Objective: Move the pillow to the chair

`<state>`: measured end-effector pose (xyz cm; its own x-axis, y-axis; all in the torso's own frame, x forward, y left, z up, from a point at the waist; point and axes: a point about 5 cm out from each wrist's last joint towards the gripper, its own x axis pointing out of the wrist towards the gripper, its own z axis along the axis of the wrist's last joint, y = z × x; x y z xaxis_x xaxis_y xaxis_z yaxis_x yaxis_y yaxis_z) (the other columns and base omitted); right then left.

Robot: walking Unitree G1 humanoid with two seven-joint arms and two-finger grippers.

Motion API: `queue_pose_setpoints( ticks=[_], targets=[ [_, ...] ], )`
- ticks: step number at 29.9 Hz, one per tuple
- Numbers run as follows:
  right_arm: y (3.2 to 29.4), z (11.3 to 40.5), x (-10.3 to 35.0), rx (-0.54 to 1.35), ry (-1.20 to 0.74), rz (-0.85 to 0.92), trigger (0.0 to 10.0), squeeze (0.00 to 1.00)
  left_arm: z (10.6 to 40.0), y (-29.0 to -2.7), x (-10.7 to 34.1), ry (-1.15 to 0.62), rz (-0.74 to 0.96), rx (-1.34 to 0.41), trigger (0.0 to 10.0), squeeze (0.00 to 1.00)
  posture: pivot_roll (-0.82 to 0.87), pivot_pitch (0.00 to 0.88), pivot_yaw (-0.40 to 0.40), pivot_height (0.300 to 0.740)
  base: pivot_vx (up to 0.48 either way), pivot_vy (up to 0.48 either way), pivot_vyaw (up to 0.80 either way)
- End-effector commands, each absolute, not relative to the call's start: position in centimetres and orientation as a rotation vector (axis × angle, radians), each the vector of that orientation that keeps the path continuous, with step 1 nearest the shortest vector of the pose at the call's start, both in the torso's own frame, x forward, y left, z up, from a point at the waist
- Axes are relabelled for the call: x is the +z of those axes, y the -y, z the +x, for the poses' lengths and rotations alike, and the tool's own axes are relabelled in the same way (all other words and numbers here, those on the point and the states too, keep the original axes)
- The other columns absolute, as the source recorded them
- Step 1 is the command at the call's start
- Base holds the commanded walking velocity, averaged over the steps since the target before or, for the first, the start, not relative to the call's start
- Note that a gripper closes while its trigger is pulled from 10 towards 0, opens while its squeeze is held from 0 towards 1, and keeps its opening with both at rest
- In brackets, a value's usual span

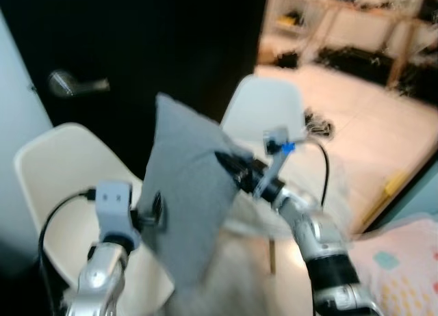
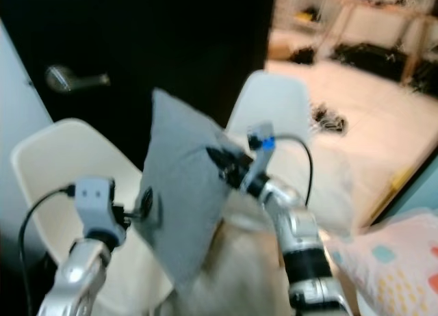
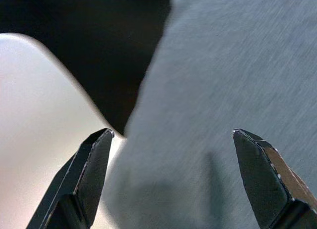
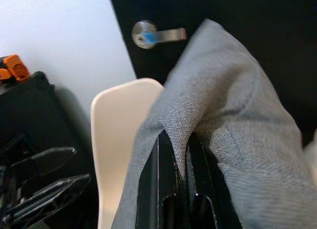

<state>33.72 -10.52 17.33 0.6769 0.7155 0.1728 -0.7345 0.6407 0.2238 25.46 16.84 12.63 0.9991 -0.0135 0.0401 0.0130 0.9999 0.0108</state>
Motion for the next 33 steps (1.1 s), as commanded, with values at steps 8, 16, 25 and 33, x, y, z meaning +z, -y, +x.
queue_pose_setpoints(
  ticks=[8, 16, 25, 33],
  targets=[
    [9.6, 33.2, 19.4, 0.964, 0.115, 0.312, 10.0, 0.00, 25.3, -17.5, 12.1, 0.013, 0.026, 0.025, 10.0, 0.00, 0.06, 0.000, -0.102, 0.740, 0.000, 0.000, 0.78],
    [9.5, 32.6, 19.7, 1.016, 0.115, 0.313, 10.0, 0.00, 25.2, -17.6, 12.0, 0.007, 0.024, 0.030, 10.0, 0.00, 0.06, 0.000, -0.099, 0.740, 0.000, 0.000, 0.77],
    [9.3, 32.3, 20.1, 1.046, 0.115, 0.321, 10.0, 0.00, 25.1, -17.7, 12.0, 0.004, 0.027, 0.039, 10.0, 0.00, 0.06, 0.000, -0.101, 0.740, 0.000, 0.000, 0.77],
    [9.0, 32.3, 20.4, 1.046, 0.116, 0.322, 10.0, 0.00, 25.1, -17.8, 12.0, 0.003, 0.031, 0.044, 10.0, 0.00, 0.06, 0.000, -0.101, 0.740, 0.000, 0.000, 0.77]
  ],
)
